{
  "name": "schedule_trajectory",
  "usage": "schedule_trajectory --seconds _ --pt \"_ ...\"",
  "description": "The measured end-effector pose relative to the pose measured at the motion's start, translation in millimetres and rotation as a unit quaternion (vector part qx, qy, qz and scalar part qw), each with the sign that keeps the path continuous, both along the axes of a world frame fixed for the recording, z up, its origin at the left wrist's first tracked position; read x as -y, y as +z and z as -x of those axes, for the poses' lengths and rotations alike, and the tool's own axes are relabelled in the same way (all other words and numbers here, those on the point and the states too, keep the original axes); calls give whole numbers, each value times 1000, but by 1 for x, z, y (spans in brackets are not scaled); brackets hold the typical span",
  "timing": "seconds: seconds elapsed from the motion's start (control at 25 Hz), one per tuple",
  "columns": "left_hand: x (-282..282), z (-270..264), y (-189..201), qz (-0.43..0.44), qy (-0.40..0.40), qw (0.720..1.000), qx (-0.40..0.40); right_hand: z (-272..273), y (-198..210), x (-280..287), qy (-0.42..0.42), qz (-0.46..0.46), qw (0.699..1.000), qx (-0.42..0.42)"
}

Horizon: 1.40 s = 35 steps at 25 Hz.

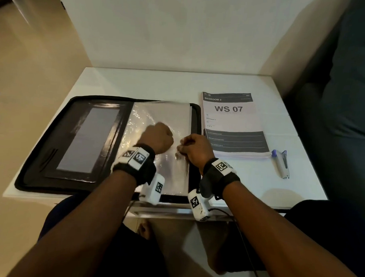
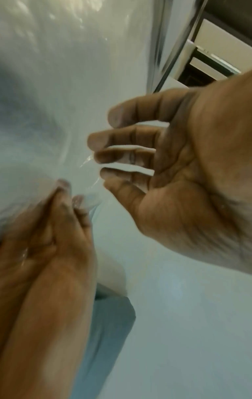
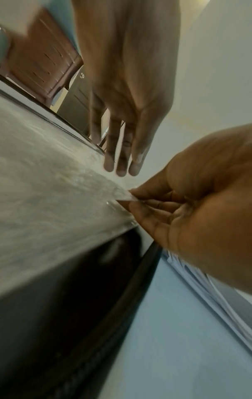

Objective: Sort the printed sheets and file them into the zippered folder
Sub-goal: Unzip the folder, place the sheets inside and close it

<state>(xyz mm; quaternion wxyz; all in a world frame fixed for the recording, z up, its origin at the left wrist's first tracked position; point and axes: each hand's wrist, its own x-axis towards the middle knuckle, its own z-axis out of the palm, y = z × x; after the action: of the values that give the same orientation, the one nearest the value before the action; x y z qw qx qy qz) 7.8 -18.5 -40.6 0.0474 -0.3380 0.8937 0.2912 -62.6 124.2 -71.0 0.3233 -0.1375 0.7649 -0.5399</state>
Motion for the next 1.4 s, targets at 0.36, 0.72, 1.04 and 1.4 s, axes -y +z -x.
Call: schedule_trajectory --seconds 0.36,0.72,1.04,1.4 --pt "124 70 -21 112 -143 983 -5 75 25 -4 30 -16 996 -88" --pt "129 75 -38 122 -109 985 -50 243 -1 -58 -94 -410 886 -196" --pt "122 75 -34 142 -115 983 -12 254 6 -82 -133 -329 910 -214" --pt "58 125 -9 52 -87 976 -191 245 11 -91 -163 -192 942 -222"
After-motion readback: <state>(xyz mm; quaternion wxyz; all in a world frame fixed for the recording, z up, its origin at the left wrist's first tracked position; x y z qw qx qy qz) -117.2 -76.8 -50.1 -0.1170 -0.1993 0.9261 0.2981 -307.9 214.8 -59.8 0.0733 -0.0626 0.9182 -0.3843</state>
